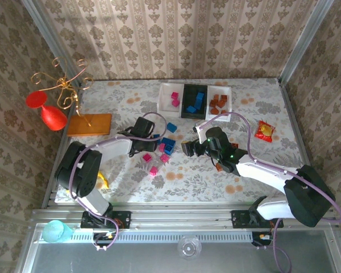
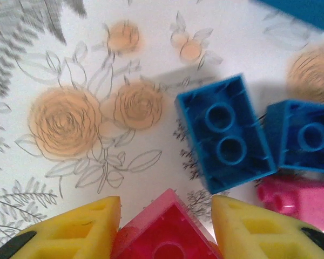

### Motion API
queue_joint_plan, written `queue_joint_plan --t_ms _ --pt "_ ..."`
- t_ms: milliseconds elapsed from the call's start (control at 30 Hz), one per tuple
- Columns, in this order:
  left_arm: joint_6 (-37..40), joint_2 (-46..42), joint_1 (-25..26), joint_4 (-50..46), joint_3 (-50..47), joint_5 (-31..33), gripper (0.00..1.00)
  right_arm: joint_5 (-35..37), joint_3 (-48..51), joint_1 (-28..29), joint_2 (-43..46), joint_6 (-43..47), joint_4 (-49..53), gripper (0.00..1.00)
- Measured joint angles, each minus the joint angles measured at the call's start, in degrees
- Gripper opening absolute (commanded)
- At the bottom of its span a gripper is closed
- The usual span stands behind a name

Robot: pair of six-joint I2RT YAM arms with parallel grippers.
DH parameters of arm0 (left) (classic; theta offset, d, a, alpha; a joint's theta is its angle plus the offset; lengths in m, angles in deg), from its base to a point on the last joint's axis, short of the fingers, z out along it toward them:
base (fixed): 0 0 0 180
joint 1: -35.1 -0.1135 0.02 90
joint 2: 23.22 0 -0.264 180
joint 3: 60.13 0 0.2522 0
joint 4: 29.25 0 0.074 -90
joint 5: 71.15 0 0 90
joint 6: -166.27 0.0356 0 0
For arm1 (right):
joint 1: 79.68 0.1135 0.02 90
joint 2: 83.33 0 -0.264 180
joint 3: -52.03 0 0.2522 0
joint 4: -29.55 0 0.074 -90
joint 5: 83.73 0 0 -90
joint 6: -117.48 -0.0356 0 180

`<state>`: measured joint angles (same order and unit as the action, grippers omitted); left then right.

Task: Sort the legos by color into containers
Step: Pick up the lego from the center of the table, then place the lego in the container.

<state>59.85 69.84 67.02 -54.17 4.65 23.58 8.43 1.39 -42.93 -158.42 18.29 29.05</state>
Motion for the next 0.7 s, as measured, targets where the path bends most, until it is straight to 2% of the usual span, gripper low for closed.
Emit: queue_joint_plan --t_ms 167,300,633,700 --pt "0.04 -0.85 0.35 1.18 5.99 1.11 0.44 7.45 0.07 0.04 1.31 -1.38 0.74 0.93" --pt "0.74 3.19 0.35 2.56 15.13 1.16 0.44 11.17 0.96 -0.09 2.45 -1.6 0.7 0.97" --pt "4.94 26.58 -1.22 2.54 42.21 1.7 0.45 11.28 2.12 -0.11 2.69 -1.68 0.52 1.0" --pt "5.22 31.34 -2.43 1.11 47.8 1.31 0.5 11.28 2.14 -0.11 2.69 -1.66 0.5 1.0"
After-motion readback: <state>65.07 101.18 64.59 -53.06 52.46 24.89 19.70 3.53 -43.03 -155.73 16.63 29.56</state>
